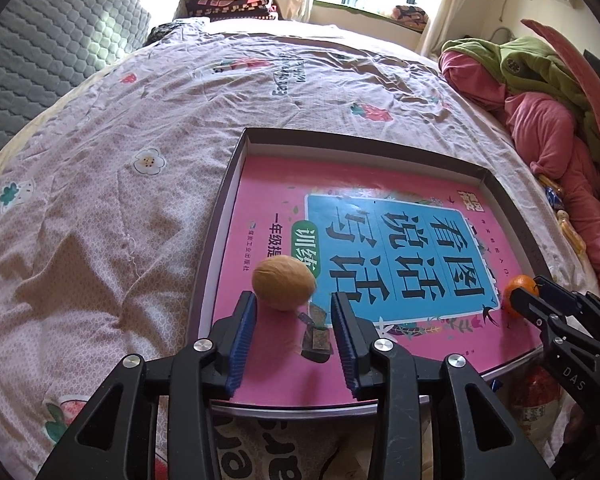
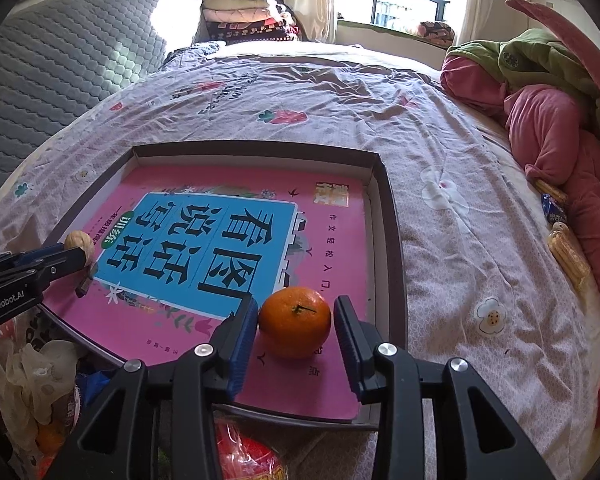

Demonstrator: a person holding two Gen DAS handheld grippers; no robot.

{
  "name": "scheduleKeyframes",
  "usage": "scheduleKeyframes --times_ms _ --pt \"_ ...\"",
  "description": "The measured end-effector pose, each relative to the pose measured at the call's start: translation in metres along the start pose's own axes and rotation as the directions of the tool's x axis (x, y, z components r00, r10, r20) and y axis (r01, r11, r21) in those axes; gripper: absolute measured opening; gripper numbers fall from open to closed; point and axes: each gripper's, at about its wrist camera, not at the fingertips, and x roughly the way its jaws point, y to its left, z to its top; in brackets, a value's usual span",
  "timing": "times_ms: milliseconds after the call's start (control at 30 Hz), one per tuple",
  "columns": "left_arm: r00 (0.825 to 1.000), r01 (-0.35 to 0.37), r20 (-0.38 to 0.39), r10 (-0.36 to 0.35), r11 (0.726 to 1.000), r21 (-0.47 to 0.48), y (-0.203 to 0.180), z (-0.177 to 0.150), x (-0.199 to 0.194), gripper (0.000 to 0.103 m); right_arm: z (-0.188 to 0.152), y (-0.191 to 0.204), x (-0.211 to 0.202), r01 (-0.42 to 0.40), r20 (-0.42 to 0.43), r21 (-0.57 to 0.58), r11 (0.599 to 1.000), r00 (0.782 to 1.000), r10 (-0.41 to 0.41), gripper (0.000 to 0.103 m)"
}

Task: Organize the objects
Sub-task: 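Lower and open left gripper on the book while right gripper releases the mandarin, then withdraw both open grippers from the tray back toward the item pile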

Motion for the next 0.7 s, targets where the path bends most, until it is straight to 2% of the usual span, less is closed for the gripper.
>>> scheduleKeyframes --times_ms 400,700 --pt "0.998 0.015 0.068 -0.015 1.000 0.000 -0.005 0.002 -0.023 0.051 0.007 -0.009 -0.024 -0.008 0.064 0.034 0.999 0.998 0.005 0.041" --pt "0.993 0.024 0.119 -0.022 1.000 -0.015 -0.003 -0.001 -0.051 0.057 0.011 -0.010 -0.045 -0.027 0.118 0.036 0.999 0.993 0.023 0.052"
